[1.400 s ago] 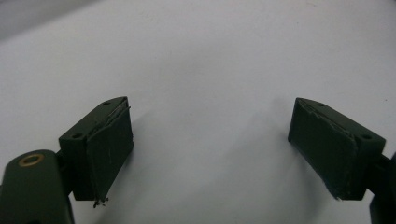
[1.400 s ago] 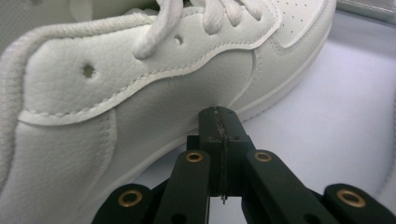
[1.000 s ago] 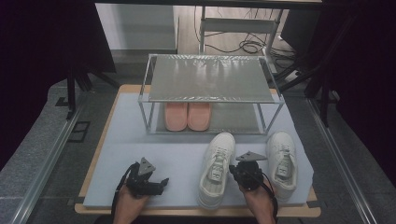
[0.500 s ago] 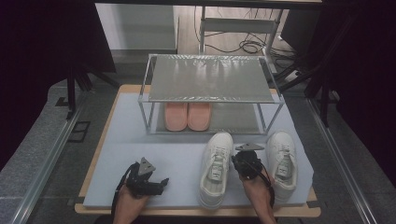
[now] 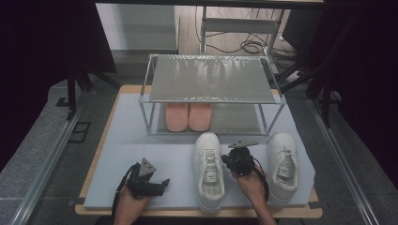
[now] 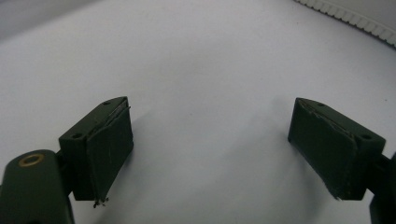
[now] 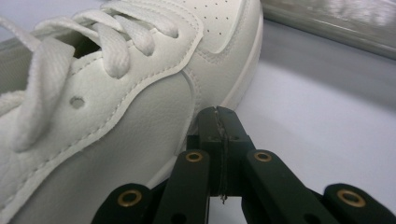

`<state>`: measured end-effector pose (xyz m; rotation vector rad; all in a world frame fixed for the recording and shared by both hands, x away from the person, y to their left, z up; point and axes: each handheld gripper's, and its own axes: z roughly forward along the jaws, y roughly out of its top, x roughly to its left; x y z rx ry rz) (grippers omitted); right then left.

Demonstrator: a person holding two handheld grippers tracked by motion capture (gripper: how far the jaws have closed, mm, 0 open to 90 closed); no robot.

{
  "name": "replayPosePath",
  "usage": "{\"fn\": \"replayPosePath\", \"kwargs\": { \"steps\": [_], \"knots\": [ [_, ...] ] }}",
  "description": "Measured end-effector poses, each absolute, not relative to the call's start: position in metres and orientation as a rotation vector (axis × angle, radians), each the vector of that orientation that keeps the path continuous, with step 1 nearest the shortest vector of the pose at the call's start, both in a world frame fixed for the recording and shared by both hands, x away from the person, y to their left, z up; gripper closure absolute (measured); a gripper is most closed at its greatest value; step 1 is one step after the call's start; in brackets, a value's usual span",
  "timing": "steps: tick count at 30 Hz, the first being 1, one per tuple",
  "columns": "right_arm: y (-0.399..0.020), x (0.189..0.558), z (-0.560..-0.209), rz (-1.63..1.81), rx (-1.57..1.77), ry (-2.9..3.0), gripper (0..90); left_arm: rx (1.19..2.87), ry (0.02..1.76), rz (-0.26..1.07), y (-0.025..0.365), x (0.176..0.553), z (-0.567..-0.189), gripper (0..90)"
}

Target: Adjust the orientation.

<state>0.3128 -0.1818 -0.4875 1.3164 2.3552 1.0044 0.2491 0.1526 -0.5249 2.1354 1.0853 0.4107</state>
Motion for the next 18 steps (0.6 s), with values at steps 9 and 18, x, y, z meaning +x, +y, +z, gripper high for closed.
{"fn": "replayPosePath", "kwargs": {
  "steps": [9, 18],
  "knots": [
    [-0.168, 0.320, -0.488, 1.047, 1.265, 2.423, 90.0, 2.136, 1.085, 0.412, 0.153, 0.249, -0.525, 13.9],
    [-0.148, 0.329, -0.488, 1.070, 1.184, 2.508, 90.0, 2.137, 1.085, 0.412, 0.153, 0.249, -0.525, 13.9]
  ]
}}
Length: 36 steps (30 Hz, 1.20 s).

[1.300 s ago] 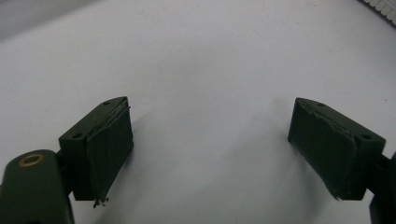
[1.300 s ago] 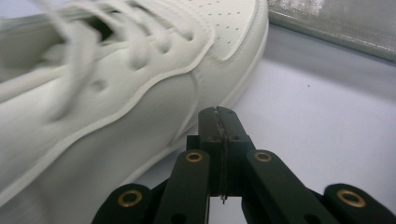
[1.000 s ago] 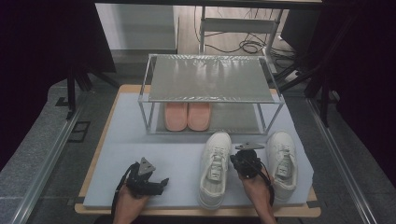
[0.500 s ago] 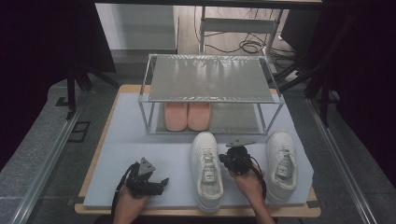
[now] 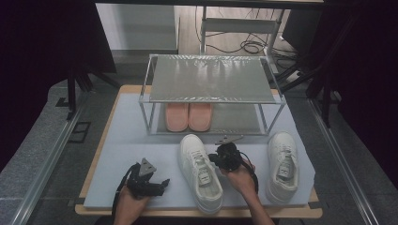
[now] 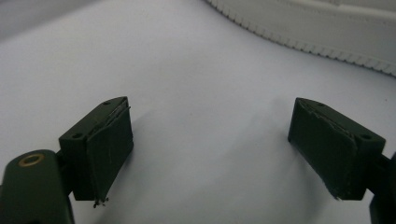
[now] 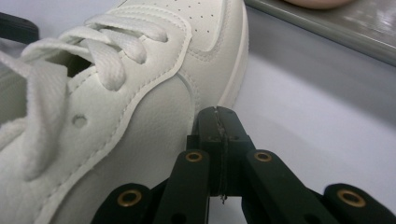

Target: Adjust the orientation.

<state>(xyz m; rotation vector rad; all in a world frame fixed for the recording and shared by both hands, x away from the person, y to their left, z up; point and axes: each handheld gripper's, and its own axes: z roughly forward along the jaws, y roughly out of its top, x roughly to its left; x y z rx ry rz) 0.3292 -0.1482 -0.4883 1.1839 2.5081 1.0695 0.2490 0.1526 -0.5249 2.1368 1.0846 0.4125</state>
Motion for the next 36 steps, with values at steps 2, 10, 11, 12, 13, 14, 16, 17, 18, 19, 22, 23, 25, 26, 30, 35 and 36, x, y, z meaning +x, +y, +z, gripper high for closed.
{"fn": "replayPosePath", "kwargs": {
  "steps": [2, 10, 11, 12, 13, 14, 16, 17, 18, 19, 22, 23, 25, 26, 30, 35, 36],
  "knots": [
    [-0.142, 0.331, -0.488, 1.080, 1.168, 2.533, 90.0, 2.137, 1.084, 0.413, 0.153, 0.249, -0.525, 13.9],
    [-0.125, 0.336, -0.487, 1.068, 1.092, 2.617, 86.5, 2.138, 1.084, 0.416, 0.152, 0.248, -0.525, 14.1],
    [-0.126, 0.336, -0.487, 1.062, 1.086, 2.624, 84.3, 2.138, 1.085, 0.416, 0.152, 0.248, -0.525, 14.2],
    [-0.129, 0.337, -0.487, 1.062, 1.089, 2.634, 82.1, 2.137, 1.084, 0.416, 0.152, 0.249, -0.525, 14.2],
    [-0.131, 0.337, -0.486, 1.061, 1.092, 2.636, 80.6, 2.138, 1.085, 0.416, 0.152, 0.248, -0.525, 14.1],
    [-0.134, 0.336, -0.485, 1.053, 1.092, 2.634, 79.0, 2.138, 1.085, 0.416, 0.152, 0.248, -0.525, 14.1],
    [-0.139, 0.336, -0.483, 1.048, 1.096, 2.638, 73.9, 2.138, 1.085, 0.416, 0.152, 0.248, -0.525, 14.2],
    [-0.141, 0.336, -0.482, 1.042, 1.094, 2.649, 71.2, 2.138, 1.085, 0.417, 0.152, 0.248, -0.525, 14.2],
    [-0.143, 0.335, -0.480, 1.033, 1.090, 2.654, 68.7, 2.137, 1.086, 0.417, 0.152, 0.248, -0.525, 14.2],
    [-0.145, 0.334, -0.477, 1.023, 1.080, 2.662, 65.8, 2.137, 1.086, 0.417, 0.152, 0.248, -0.525, 14.2],
    [-0.150, 0.332, -0.470, 1.016, 1.071, 2.684, 58.5, 2.137, 1.086, 0.417, 0.152, 0.248, -0.525, 14.2],
    [-0.152, 0.332, -0.467, 1.019, 1.066, 2.694, 56.6, 2.137, 1.087, 0.418, 0.152, 0.248, -0.525, 14.2],
    [-0.156, 0.330, -0.461, 1.028, 1.074, 2.707, 53.0, 2.138, 1.086, 0.418, 0.152, 0.248, -0.525, 14.2],
    [-0.158, 0.329, -0.458, 1.040, 1.080, 2.714, 50.9, 2.138, 1.086, 0.418, 0.152, 0.248, -0.525, 14.2],
    [-0.164, 0.326, -0.451, 1.049, 1.123, 2.726, 44.4, 2.137, 1.086, 0.417, 0.152, 0.248, -0.525, 14.2],
    [-0.172, 0.321, -0.443, 1.065, 1.145, 2.727, 40.9, 2.132, 1.088, 0.417, 0.152, 0.248, -0.525, 14.2],
    [-0.173, 0.319, -0.442, 1.063, 1.142, 2.730, 40.3, 2.129, 1.089, 0.417, 0.152, 0.248, -0.525, 14.2]
  ]
}}
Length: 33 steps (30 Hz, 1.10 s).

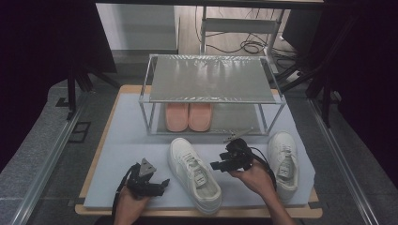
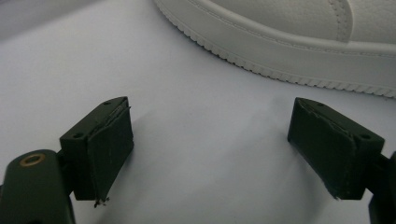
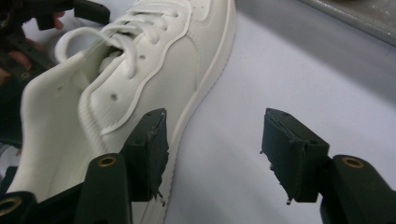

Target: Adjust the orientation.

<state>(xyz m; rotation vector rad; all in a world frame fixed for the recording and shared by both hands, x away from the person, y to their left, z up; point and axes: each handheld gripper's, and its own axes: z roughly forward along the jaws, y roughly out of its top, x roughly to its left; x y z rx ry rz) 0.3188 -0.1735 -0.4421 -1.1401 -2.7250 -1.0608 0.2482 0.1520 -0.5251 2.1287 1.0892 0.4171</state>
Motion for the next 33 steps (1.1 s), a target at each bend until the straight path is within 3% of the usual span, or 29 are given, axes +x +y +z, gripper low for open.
{"fn": "replayPosePath", "kwargs": {
  "steps": [21, 33],
  "knots": [
    [-0.154, 0.287, -0.424, -0.828, -0.971, -2.805, 27.1, 2.133, 1.088, 0.420, 0.152, 0.248, -0.525, 14.2],
    [-0.124, 0.290, -0.438, -0.613, -0.941, -2.915, 51.0, 2.131, 1.089, 0.422, 0.152, 0.248, -0.525, 14.3]
  ]
}}
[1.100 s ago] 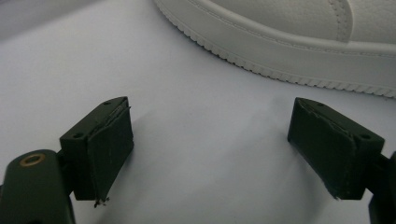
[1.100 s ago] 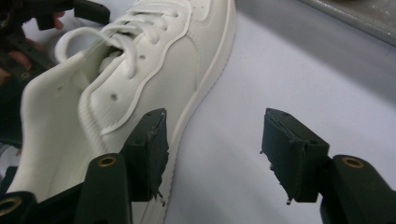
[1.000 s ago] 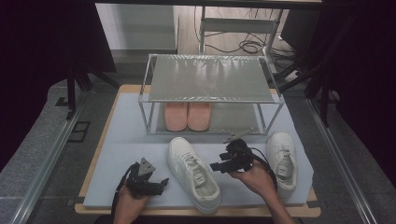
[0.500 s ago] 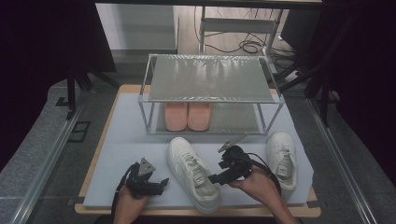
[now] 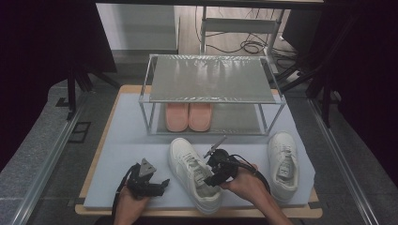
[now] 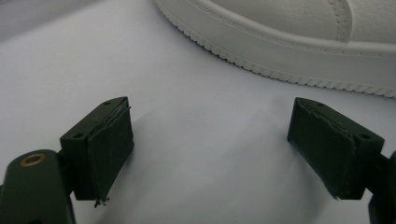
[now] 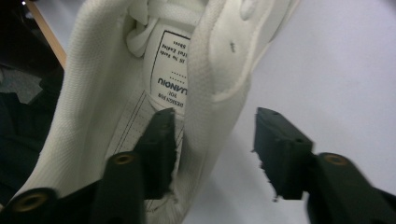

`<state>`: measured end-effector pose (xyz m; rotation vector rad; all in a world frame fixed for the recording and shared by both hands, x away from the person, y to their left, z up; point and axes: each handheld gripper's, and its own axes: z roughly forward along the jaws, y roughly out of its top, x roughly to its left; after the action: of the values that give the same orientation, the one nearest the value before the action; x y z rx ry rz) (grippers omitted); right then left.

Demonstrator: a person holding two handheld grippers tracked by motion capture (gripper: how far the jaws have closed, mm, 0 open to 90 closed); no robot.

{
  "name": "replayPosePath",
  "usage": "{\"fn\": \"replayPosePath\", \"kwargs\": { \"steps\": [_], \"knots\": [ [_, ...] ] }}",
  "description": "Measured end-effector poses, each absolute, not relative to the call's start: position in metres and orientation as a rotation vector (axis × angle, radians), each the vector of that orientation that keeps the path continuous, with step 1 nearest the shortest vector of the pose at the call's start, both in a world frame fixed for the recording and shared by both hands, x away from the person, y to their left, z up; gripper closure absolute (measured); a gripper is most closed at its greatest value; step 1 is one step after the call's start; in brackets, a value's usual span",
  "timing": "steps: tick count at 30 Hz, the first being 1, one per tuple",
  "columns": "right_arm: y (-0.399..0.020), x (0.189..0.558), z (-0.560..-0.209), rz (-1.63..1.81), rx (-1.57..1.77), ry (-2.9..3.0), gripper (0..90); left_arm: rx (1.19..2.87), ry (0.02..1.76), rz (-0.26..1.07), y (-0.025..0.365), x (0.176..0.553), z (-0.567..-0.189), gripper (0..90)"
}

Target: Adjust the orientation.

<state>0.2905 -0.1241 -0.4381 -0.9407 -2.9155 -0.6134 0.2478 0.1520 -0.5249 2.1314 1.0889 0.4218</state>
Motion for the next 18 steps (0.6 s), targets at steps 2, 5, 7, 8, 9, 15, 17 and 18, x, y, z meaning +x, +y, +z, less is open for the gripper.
{"fn": "replayPosePath", "kwargs": {
  "steps": [2, 5, 7, 8, 9, 15, 17, 18],
  "knots": [
    [-0.121, 0.291, -0.440, -0.592, -0.936, -2.915, 57.6, 2.131, 1.089, 0.422, 0.152, 0.248, -0.525, 14.3],
    [-0.120, 0.293, -0.441, -0.600, -0.932, -2.900, 62.8, 2.131, 1.089, 0.423, 0.152, 0.248, -0.525, 14.3],
    [-0.120, 0.293, -0.441, -0.596, -0.932, -2.903, 66.3, 2.131, 1.089, 0.422, 0.152, 0.248, -0.525, 14.3],
    [-0.120, 0.293, -0.441, -0.596, -0.934, -2.901, 67.9, 2.131, 1.089, 0.422, 0.152, 0.248, -0.525, 14.3],
    [-0.121, 0.293, -0.440, -0.599, -0.940, -2.894, 69.3, 2.131, 1.089, 0.422, 0.152, 0.248, -0.525, 14.3],
    [-0.128, 0.298, -0.441, -0.642, -1.004, -2.815, 76.7, 2.132, 1.089, 0.423, 0.152, 0.248, -0.525, 14.3],
    [-0.133, 0.302, -0.442, -0.668, -1.030, -2.786, 78.9, 2.131, 1.089, 0.422, 0.152, 0.248, -0.525, 14.3],
    [-0.135, 0.303, -0.442, -0.675, -1.032, -2.776, 79.4, 2.131, 1.090, 0.422, 0.152, 0.248, -0.525, 14.4]
  ]
}}
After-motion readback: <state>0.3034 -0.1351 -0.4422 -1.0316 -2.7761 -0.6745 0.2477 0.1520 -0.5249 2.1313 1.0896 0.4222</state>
